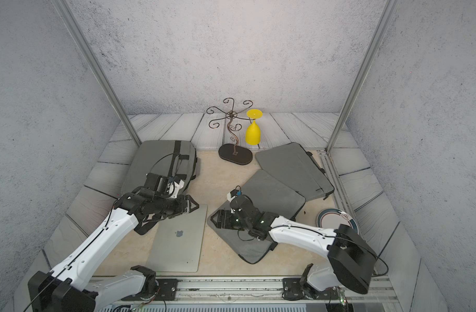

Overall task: Open the zippered laptop bag and take out the laptop
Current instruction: Place the laptop at the center of the board.

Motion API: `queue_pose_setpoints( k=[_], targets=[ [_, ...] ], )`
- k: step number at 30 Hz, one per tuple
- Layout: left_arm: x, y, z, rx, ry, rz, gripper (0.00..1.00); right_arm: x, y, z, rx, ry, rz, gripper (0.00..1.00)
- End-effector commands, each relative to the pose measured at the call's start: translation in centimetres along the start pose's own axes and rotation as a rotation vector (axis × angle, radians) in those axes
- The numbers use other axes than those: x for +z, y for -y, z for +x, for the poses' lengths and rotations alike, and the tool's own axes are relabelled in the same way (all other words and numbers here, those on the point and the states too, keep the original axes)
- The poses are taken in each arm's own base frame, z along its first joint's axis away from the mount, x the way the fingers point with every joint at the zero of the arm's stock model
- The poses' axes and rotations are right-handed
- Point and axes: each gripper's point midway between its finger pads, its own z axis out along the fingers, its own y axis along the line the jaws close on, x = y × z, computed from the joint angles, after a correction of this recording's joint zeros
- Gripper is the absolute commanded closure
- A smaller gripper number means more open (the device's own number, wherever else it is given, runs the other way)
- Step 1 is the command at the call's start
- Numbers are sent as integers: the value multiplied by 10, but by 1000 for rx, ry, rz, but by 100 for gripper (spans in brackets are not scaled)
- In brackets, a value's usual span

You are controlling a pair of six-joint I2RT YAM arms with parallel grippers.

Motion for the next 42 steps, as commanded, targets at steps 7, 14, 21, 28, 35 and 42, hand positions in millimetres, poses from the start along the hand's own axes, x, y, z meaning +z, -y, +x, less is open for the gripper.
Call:
queue_pose_setpoints(
  k=[7,14,21,28,35,42],
  targets=[
    [45,3,4,-60,-57,51,30,-94,102,-13,28,34,306,18],
    [86,-11,8,-39,-144,-54,30,-134,151,-18,59,31,485,11],
    [111,-21,3,-18,-169,-118,31,-150,186,-12,151,45,589,3],
    [134,-26,11,-35,-212,-129,33,-137,206,2,295,59,565,4],
    [148,-27,13,-32,-244,-133,41,-112,218,12,376,34,527,8],
    [160,-22,24,-27,-304,-127,51,-97,233,18,380,5,546,18]
  ],
)
